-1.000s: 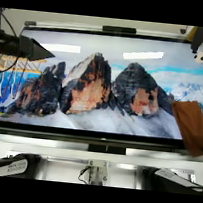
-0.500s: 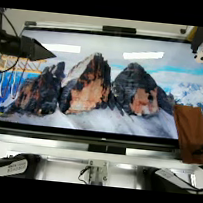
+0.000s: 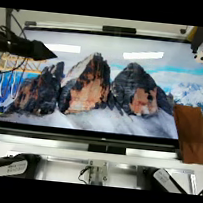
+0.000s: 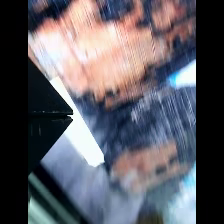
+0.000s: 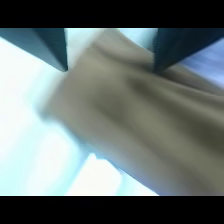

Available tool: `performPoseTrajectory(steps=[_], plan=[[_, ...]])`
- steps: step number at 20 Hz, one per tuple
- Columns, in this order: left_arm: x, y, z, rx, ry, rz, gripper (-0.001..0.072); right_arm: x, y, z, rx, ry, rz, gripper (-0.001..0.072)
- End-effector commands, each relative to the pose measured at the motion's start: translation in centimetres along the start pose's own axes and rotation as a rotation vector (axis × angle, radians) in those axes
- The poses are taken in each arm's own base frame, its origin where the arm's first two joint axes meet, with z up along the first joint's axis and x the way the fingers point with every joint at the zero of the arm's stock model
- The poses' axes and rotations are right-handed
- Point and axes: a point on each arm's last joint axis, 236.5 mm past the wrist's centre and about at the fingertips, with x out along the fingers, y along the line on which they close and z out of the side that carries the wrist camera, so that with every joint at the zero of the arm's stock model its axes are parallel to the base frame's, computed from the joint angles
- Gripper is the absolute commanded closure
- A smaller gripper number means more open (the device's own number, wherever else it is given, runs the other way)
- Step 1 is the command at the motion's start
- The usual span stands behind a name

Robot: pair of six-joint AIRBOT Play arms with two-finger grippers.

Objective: Fold the shirts.

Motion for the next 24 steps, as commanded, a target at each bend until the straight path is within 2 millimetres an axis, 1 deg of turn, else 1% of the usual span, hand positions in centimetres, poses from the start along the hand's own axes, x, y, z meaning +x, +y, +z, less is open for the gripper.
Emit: performPoseTrajectory(steps=[1,2,3,4,5,6,7,8,9,10,11,13,15,18,24], plan=[[-0.2,9.7,-0.7,0.095,0.086,0.610,0.0678,-8.2,20.1,6.9,-0.329,-0.316,0.231,0.0170],[-0.3,10.7,-0.9,0.164,0.146,0.723,0.0677,-8.7,26.1,5.6,-0.395,-0.296,0.287,0.0160],[0.4,11.2,-1.7,0.208,0.226,0.793,0.0675,-8.3,31.7,2.7,-0.479,-0.216,0.357,0.0114],[1.4,11.3,-2.9,0.222,0.315,0.812,0.0656,-7.5,35.3,-0.6,-0.536,-0.094,0.403,0.0063],[2.8,11.3,-4.5,0.206,0.403,0.801,0.0397,-6.4,37.5,-4.2,-0.581,0.055,0.427,0.0054],[3.8,11.4,-5.8,0.172,0.462,0.786,0.0093,-5.6,38.2,-6.8,-0.595,0.179,0.424,0.0054],[4.9,11.6,-6.8,0.093,0.476,0.773,0.0035,-4.7,37.9,-8.5,-0.576,0.269,0.389,0.0055],[6.0,11.3,-7.7,0.024,0.487,0.719,0.0044,-4.4,37.9,-9.3,-0.564,0.298,0.365,0.0055],[7.1,10.4,-8.4,-0.027,0.497,0.628,0.0095,-4.5,38.2,-9.5,-0.573,0.285,0.355,0.0055],[8.0,9.5,-8.7,-0.086,0.493,0.545,0.0111,-4.7,38.3,-9.3,-0.586,0.254,0.340,0.0055],[8.2,9.4,-8.7,-0.143,0.480,0.513,0.0111,-4.7,38.4,-9.1,-0.598,0.225,0.325,0.0055],[7.6,10.1,-8.7,-0.185,0.472,0.512,0.0110,-5.0,39.6,-9.2,-0.613,0.188,0.347,0.0055],[7.4,10.6,-8.6,-0.195,0.467,0.516,0.0110,-5.3,40.4,-9.4,-0.613,0.182,0.374,0.0055],[8.0,10.8,-7.6,-0.182,0.422,0.514,0.0110,-5.3,40.5,-9.5,-0.612,0.187,0.382,0.0055],[7.9,10.6,-7.9,-0.161,0.438,0.511,0.0110,-5.3,40.5,-9.5,-0.612,0.188,0.382,0.0055]])
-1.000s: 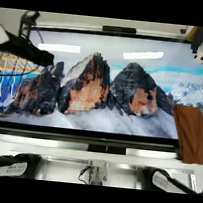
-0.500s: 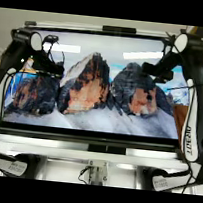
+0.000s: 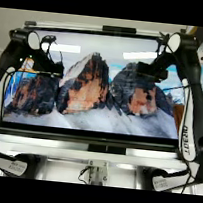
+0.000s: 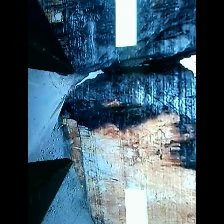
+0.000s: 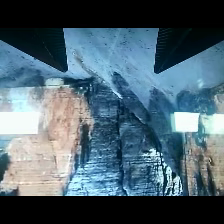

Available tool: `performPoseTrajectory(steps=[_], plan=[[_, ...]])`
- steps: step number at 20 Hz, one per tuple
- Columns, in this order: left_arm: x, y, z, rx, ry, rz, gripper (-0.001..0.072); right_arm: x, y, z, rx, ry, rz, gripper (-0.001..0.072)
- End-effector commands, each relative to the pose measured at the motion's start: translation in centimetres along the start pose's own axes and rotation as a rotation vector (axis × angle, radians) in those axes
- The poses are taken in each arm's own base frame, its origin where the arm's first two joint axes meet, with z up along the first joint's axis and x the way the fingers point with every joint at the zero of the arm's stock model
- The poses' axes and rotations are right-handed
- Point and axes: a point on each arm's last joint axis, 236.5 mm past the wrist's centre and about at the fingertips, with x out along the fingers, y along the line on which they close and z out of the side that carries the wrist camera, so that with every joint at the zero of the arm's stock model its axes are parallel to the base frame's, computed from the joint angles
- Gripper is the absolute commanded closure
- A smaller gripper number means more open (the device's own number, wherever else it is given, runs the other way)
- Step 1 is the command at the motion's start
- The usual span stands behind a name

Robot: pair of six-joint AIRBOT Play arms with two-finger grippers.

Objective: Fold the shirts.

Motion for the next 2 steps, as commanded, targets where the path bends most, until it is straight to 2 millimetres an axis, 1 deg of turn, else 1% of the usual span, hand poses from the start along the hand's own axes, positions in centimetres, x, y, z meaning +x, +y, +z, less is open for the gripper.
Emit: performPoseTrajectory(steps=[1,2], plan=[[0.00,-0.02,0.17,0.012,-0.006,-0.003,0.0110,0.02,0.16,-0.01,-0.001,0.000,0.003,0.0055],[0.00,-0.03,0.26,0.012,-0.010,-0.003,0.0110,0.02,0.15,0.00,-0.001,0.000,0.003,0.0055]])
